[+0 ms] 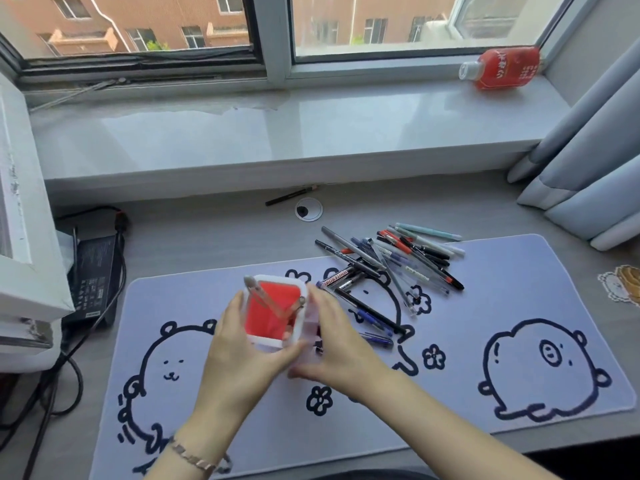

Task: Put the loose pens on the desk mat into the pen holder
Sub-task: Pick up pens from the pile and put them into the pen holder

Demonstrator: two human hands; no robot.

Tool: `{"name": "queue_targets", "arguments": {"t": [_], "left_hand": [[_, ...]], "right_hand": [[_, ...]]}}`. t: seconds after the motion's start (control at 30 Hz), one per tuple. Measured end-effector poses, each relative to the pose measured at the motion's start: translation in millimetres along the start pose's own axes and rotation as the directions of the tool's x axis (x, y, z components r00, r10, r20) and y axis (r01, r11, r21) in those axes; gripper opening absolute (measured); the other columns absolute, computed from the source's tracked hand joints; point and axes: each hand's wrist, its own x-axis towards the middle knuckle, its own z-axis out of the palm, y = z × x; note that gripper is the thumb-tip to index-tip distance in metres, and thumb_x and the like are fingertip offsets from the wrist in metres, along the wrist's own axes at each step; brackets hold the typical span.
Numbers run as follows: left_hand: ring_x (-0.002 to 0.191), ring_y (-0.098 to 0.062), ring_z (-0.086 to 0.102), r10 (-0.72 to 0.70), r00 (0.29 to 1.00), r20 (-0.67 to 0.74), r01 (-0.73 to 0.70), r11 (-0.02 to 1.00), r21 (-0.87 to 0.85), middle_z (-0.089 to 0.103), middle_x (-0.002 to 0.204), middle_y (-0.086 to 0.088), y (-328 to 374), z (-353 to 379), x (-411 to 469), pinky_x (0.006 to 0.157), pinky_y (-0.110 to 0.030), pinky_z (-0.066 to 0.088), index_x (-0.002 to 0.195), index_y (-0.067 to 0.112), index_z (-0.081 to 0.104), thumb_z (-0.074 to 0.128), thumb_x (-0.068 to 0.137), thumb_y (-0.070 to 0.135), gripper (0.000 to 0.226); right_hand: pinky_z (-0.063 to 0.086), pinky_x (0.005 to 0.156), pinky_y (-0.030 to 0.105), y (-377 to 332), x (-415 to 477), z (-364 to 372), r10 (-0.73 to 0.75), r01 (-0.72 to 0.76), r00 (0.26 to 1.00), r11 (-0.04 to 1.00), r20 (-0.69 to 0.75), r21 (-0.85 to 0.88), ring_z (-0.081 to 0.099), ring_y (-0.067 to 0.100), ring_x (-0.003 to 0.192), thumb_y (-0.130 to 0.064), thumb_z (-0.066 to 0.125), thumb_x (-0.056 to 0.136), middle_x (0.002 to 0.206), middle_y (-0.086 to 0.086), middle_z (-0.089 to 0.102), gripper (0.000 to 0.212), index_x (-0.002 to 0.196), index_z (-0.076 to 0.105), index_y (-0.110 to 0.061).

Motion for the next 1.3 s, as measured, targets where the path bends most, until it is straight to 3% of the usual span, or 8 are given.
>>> {"name": "queue_targets", "arguments": {"t": [0.33,0.5,0.7,0.83,0.97,1.07,1.2,1.3], "left_hand": [[0.117,0.005,0.047,0.354,0.804,0.477,-0.37,0.927,-0.064,0.05,0.132,0.013,55,46,7,0.099,-0.017,0.038,0.135,0.037,0.028,0.06,0.072,0.051,0.072],[0.088,-0.024,0.066,0.546,0.634,0.547,-0.773,0.441,0.455,0.07,0.099,-0.005,34,108,53,0.072,-0.032,0.053,0.104,0.011,0.061,0.072,0.062,-0.006,0.047],[0.072,-0.02,0.058,0.458,0.507,0.731,-0.845,0.097,0.525,0.062,0.08,-0.002,37,131,59,0.067,-0.026,0.047,0.086,0.013,0.061,0.074,0.052,0.005,0.038],[0.075,-0.018,0.051,0.587,0.627,0.513,-0.765,0.339,0.547,0.057,0.077,0.001,16,113,58,0.072,-0.027,0.042,0.091,0.018,0.056,0.066,0.036,-0.009,0.061],[0.083,-0.022,0.048,0.637,0.758,0.142,-0.604,0.604,0.52,0.06,0.085,-0.006,25,68,51,0.075,-0.033,0.031,0.103,0.023,0.049,0.051,0.068,0.001,0.041],[0.063,-0.016,0.052,0.375,0.921,-0.103,-0.376,0.927,0.01,0.056,0.072,0.006,55,32,36,0.064,-0.03,0.04,0.091,0.037,0.047,0.043,0.093,0.023,0.014],[0.057,-0.008,0.049,0.288,0.937,-0.196,-0.345,0.69,-0.636,0.048,0.06,0.007,115,24,16,0.059,-0.022,0.046,0.086,0.025,0.049,0.04,0.089,0.021,0.011],[0.067,-0.01,0.06,0.362,0.93,-0.06,-0.269,0.561,-0.783,0.062,0.064,0.007,145,51,4,0.066,-0.02,0.052,0.083,0.021,0.055,0.041,0.089,0.013,0.017]], "right_hand": [[0.04,0.085,0.011,49,-80,-90,0.095,-0.075,0.875,0.995,-0.475,0.061,0.043,-0.017,0.106,-0.048,0.074,0.047,0.111,-0.041,0.037,0.081,0.116,0.032,-0.054],[0.042,0.092,0.038,65,-105,-116,0.3,-0.21,0.782,0.952,-0.547,0.221,0.05,0.003,0.101,-0.015,0.087,0.054,0.107,-0.029,0.047,0.086,0.108,0.033,-0.053],[0.038,0.094,0.033,73,-103,-114,0.333,-0.205,0.79,0.935,-0.515,0.29,0.047,0.008,0.111,-0.024,0.086,0.05,0.109,-0.031,0.046,0.082,0.103,0.033,-0.058],[0.051,0.087,0.033,76,-96,-108,0.347,-0.159,0.767,0.918,-0.539,0.364,0.054,0.018,0.108,-0.048,0.086,0.042,0.108,-0.016,0.056,0.076,0.102,0.041,-0.051],[0.055,0.083,0.031,69,-83,-109,0.314,-0.047,0.724,0.91,-0.614,0.411,0.058,0.02,0.106,-0.021,0.087,0.051,0.103,-0.011,0.057,0.071,0.107,0.045,-0.033],[0.045,0.089,0.03,59,-75,-109,0.297,-0.088,0.753,0.93,-0.587,0.357,0.053,-0.002,0.103,-0.021,0.088,0.049,0.11,-0.013,0.054,0.085,0.119,0.04,-0.026],[0.045,0.093,0.034,48,-67,-94,0.275,-0.122,0.843,0.935,-0.463,0.333,0.054,0.003,0.105,-0.017,0.087,0.053,0.113,-0.026,0.049,0.082,0.112,0.038,-0.047],[0.045,0.093,0.031,42,-61,-81,0.222,-0.121,0.885,0.958,-0.409,0.259,0.052,0.0,0.107,-0.023,0.086,0.055,0.117,-0.021,0.053,0.082,0.117,0.036,-0.045]]}}
